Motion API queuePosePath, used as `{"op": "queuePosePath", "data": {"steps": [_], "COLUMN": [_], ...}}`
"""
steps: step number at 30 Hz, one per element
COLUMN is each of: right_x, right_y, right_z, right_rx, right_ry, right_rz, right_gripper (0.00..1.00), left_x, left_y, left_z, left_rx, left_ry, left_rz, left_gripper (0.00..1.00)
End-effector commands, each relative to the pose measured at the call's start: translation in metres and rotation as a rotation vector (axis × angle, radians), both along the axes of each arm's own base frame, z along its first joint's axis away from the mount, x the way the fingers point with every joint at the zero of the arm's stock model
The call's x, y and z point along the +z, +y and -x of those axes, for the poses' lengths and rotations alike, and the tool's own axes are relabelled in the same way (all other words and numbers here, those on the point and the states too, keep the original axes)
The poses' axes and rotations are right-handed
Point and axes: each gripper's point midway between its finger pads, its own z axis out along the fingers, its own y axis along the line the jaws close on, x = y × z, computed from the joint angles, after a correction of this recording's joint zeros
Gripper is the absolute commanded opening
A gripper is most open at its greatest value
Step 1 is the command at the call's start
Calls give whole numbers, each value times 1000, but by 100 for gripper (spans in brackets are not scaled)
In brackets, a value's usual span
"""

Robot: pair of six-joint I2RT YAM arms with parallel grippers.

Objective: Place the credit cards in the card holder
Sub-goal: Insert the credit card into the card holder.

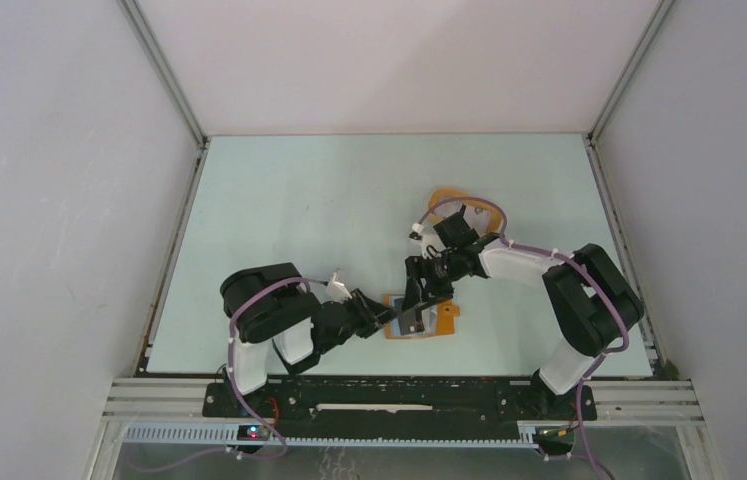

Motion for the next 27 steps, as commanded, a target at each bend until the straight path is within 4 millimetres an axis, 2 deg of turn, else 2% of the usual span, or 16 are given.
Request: {"op": "queuePosePath", "data": {"steps": [1, 5, 11, 21, 27], "right_x": [21, 20, 8, -3, -12], "right_y": [18, 17, 5, 3, 5], "right_z": [5, -2, -10, 3, 15], "right_rx": [30, -1, -4, 59, 90], "right_ry": [81, 150, 79, 36, 70], "right_rz": [-122, -160, -60, 37, 57], "right_gripper": [67, 67, 68, 69, 72], "left_x": [-4, -3, -5, 0, 4], "left_y": [-2, -2, -1, 11, 11], "left_z": [0, 0, 0, -5, -8], "left_rx": [-23, -25, -18, 42, 60], "left_ry": [-21, -22, -18, -34, -45], "left_rz": [-33, -32, -28, -26, -17], "left_gripper": [28, 25, 16, 11, 11]}}
